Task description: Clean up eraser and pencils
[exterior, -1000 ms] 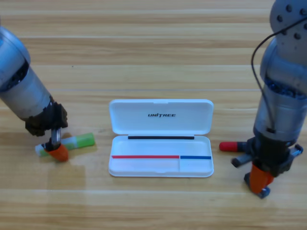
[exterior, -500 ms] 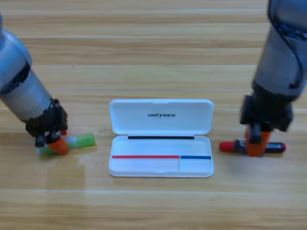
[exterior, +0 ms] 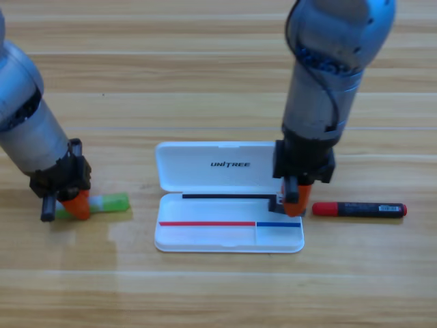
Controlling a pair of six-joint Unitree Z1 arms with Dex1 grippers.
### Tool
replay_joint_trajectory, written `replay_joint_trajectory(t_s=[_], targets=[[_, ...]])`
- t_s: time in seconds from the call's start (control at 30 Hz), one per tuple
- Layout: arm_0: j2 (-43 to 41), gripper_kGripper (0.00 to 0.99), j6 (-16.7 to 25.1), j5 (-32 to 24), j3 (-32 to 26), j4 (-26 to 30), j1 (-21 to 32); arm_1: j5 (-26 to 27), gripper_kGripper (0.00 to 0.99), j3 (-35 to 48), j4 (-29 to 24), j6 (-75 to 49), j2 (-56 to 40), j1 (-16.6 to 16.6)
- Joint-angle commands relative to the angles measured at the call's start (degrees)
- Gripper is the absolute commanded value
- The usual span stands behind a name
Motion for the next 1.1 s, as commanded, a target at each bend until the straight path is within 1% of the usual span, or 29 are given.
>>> replay_joint_trajectory(t_s=[0.03, 0.13, 0.27, 0.43, 0.9, 1.1], targets=[[-3.46, 0.000, 0.98, 0.25, -1.60, 4.07, 0.73, -1.40, 0.000, -3.07, 1.60, -0.57, 6.83, 1.63], [-5.57, 0.000, 1.07, 0.25, -3.80, 8.46, 0.73, -1.58, 0.000, -3.69, 1.69, -0.75, 7.71, 1.63], [-9.26, 0.000, 1.07, 0.25, -5.91, 12.86, 0.73, -1.49, 0.000, -3.69, 1.87, -1.01, 7.89, 1.63], [-12.25, 0.000, 0.98, 0.25, -8.02, 16.99, 0.73, -0.61, 0.000, -3.69, 2.83, -1.62, 7.62, 1.89], [-16.82, 0.000, 0.80, -0.45, -11.36, 23.58, -0.42, 1.15, 0.000, -3.25, 3.54, -3.47, 7.62, 2.51], [-17.26, 0.000, 0.80, -0.54, -11.80, 24.63, -0.77, 1.15, 0.000, -3.16, 3.62, -3.47, 7.80, 2.51]])
